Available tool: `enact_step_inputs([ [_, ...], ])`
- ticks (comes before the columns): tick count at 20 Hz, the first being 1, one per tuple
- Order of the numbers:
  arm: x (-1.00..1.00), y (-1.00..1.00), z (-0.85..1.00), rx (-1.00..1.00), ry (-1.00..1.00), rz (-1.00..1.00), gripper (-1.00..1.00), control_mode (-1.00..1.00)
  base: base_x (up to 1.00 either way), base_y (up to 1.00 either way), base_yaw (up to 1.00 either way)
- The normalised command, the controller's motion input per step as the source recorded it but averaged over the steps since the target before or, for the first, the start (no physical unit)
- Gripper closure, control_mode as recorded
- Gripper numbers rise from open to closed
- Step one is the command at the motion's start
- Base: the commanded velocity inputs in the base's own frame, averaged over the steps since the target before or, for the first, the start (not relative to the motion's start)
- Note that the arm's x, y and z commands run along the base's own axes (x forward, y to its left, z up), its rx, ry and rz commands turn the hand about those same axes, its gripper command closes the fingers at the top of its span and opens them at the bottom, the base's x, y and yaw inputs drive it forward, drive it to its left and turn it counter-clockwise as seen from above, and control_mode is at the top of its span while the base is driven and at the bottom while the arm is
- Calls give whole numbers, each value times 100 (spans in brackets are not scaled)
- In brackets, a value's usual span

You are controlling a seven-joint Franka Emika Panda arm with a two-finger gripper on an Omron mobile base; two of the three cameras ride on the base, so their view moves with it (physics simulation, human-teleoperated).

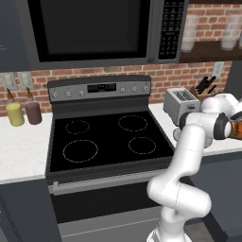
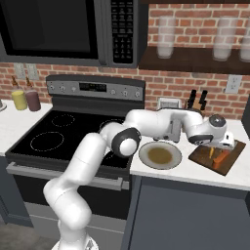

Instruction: Pick up the knife from the drawer and place it on the cutting board. Then place the meat from the plate to the cutting board.

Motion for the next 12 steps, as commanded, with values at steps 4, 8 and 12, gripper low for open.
enact_step_inputs([
  [4, 0, 0, 0, 0, 0, 0, -100, -100, 0, 0, 0],
  [8, 0, 0, 0, 0, 0, 0, -100, -100, 0, 0, 0],
  [12, -14, 5, 11, 0, -3, 0, -100, -100, 0, 0, 0],
])
